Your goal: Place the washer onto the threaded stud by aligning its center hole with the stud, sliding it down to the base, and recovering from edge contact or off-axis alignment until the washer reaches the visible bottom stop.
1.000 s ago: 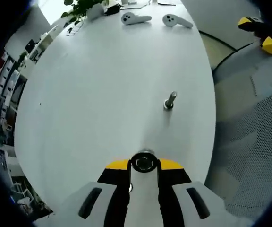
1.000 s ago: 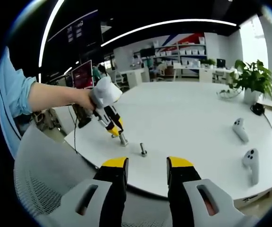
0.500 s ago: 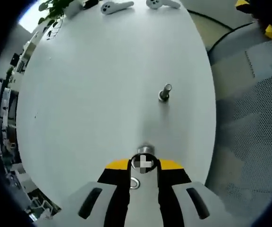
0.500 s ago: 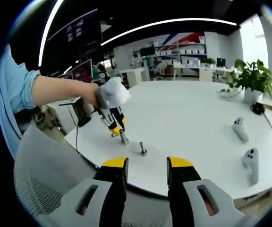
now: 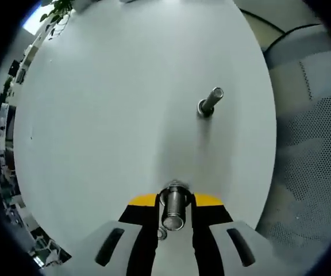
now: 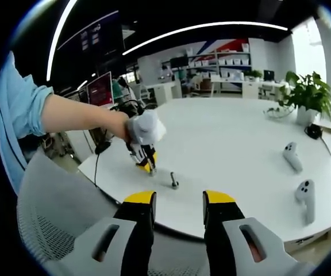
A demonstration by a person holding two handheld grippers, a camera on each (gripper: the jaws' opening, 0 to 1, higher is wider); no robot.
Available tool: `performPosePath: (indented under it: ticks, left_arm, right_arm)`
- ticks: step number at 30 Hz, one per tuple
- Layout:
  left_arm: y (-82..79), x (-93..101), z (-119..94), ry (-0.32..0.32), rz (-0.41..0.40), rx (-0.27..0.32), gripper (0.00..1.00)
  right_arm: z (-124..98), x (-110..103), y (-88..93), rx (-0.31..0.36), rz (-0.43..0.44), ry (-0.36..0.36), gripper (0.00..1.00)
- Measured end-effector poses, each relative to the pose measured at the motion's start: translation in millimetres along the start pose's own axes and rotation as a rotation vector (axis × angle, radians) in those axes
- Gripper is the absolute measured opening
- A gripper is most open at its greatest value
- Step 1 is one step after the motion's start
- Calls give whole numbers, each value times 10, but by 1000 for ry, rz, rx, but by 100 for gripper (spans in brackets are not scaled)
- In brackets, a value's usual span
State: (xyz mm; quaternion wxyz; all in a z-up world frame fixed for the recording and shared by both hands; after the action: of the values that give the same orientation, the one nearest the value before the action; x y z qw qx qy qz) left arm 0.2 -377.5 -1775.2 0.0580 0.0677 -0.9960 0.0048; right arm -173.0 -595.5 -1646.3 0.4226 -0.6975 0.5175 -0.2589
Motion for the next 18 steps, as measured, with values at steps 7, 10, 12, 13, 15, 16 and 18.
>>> performPosePath:
  ticks: [7, 10, 12, 13, 15, 16, 18]
  left_arm:
    - [15, 3, 55, 16, -25, 13, 20]
    - [35, 4, 49, 11, -11, 22, 20]
    - [74, 1, 22, -9, 3, 36, 23]
    - [104, 1, 5, -14, 6, 35, 26]
    - [187, 4, -38, -16, -43, 46, 27]
    - [205, 16, -70, -18, -67, 101, 29]
    - [286, 9, -147, -51, -89, 148, 34]
  right_arm:
    - [-3, 1, 5, -4, -2, 1, 35]
    - [-3, -1, 6, -6, -4, -1, 34]
    - [-5, -3, 5, -4, -3, -3, 34]
    - [-4, -6, 5, -4, -4, -5, 34]
    - [-3, -9, 5, -4, -5, -8, 34]
    - [-2, -11, 4, -3, -5, -10, 34]
    - [1, -14, 6, -6, -7, -14, 34]
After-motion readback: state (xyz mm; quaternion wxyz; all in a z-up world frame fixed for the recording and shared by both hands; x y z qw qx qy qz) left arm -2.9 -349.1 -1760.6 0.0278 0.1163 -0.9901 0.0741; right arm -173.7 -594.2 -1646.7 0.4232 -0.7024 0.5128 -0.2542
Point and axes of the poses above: the point that each gripper's makers call its tool centre point, and the gripper's own axes: z roughly forward along the fingers, x roughly to its right, y roughly out of its underside, the point moved 6 cm from there along -z, roughly backward along the fingers, and after that the axes turned 9 degrees about y, right-handed, at the moved point
